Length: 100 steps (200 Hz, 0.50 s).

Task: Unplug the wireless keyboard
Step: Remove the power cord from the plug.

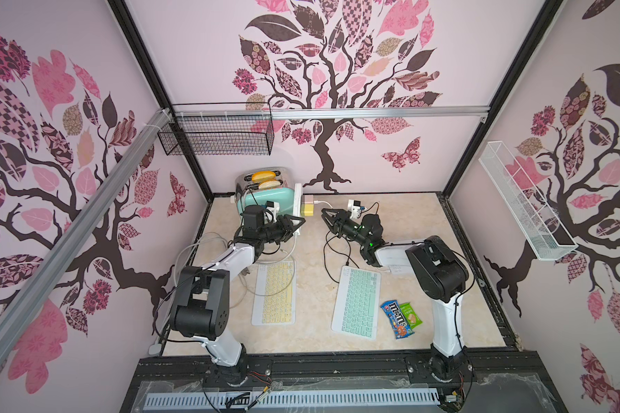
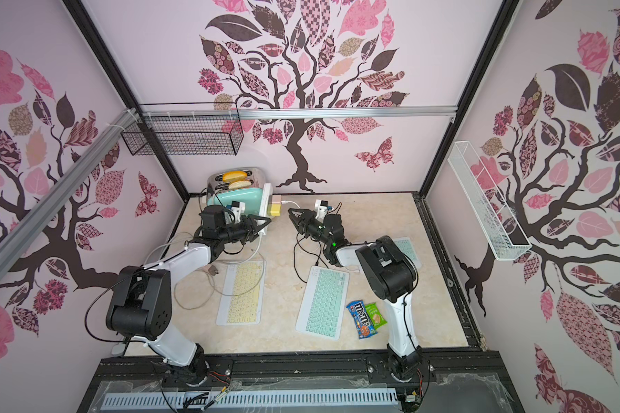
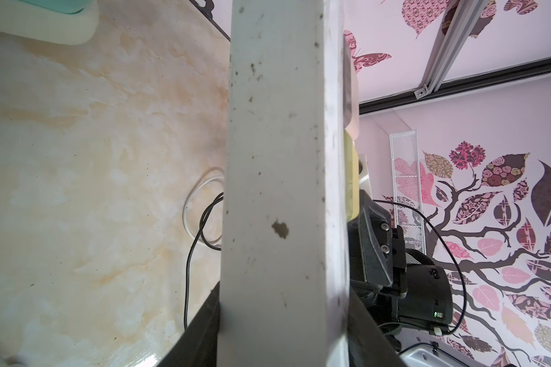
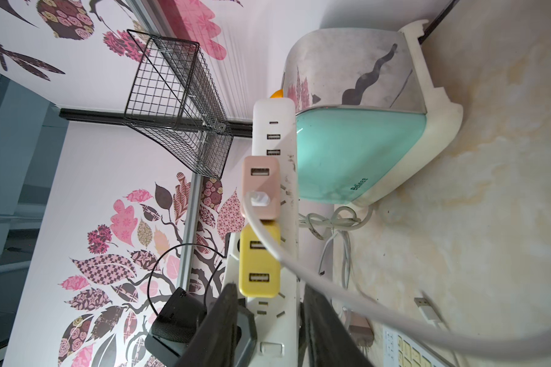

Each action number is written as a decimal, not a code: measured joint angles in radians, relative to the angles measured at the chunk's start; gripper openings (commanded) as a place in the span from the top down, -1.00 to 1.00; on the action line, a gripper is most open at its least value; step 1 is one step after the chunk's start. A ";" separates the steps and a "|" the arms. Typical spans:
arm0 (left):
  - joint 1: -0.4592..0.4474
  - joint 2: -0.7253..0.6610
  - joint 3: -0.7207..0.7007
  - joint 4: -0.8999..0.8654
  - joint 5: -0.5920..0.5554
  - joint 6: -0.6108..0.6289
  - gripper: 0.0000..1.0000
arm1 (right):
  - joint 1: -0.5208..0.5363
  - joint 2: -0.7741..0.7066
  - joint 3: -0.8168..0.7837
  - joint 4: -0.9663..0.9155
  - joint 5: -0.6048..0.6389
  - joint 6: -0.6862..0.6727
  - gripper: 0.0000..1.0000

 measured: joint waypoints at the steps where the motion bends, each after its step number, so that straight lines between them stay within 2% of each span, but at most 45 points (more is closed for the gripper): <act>1: 0.000 0.000 0.000 0.000 0.000 0.000 1.00 | 0.001 0.000 0.000 -0.003 0.000 -0.002 0.87; 10: 0.000 0.000 0.000 0.000 0.002 0.000 1.00 | 0.006 -0.004 0.000 -0.022 0.000 -0.011 0.61; 40: -0.001 0.000 0.000 -0.001 0.016 0.005 1.00 | 0.017 -0.007 0.000 -0.043 -0.019 -0.024 0.06; 70: -0.002 0.000 0.000 -0.001 0.032 0.011 1.00 | 0.027 -0.003 0.032 -0.027 -0.039 -0.026 -0.17; 100: -0.002 0.000 0.000 -0.002 0.047 0.016 1.00 | 0.037 -0.003 0.060 -0.019 -0.043 -0.029 -0.21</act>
